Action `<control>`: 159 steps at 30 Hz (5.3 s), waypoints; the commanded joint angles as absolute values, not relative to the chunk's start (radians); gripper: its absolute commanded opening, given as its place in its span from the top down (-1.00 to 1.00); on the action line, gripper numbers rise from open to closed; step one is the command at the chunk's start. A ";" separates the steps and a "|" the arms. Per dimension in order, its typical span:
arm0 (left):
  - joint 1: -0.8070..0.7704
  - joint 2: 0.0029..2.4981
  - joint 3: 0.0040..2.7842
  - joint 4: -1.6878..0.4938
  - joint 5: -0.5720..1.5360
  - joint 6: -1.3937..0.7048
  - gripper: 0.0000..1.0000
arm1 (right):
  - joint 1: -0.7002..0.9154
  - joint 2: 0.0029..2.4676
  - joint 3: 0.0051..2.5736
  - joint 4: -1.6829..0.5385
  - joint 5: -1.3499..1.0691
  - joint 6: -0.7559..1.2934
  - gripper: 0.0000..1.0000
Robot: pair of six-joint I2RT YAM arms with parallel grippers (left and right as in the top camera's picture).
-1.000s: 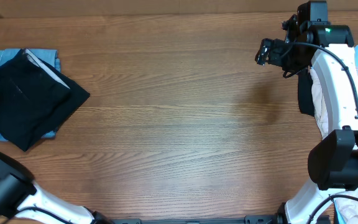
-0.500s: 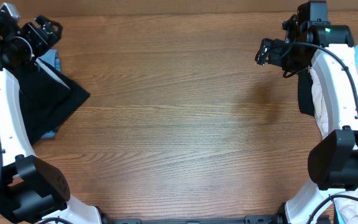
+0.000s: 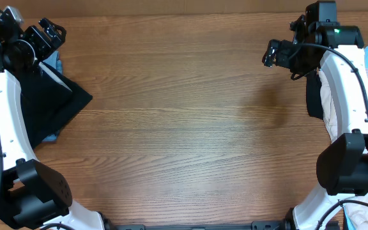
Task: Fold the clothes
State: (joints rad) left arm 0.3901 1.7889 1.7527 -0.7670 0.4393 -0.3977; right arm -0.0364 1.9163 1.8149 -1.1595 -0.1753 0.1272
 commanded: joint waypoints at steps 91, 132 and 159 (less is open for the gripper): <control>0.385 1.795 1.752 -0.766 0.430 -0.400 -1.00 | 0.001 0.004 0.007 -0.075 -0.099 0.237 -1.00; 0.224 1.415 1.736 -0.805 0.336 -0.400 -1.00 | 0.001 0.004 0.008 -0.074 -0.098 0.237 -1.00; 0.080 0.578 0.792 -0.766 0.200 -0.397 -1.00 | 0.001 0.004 0.008 -0.074 -0.098 0.237 -1.00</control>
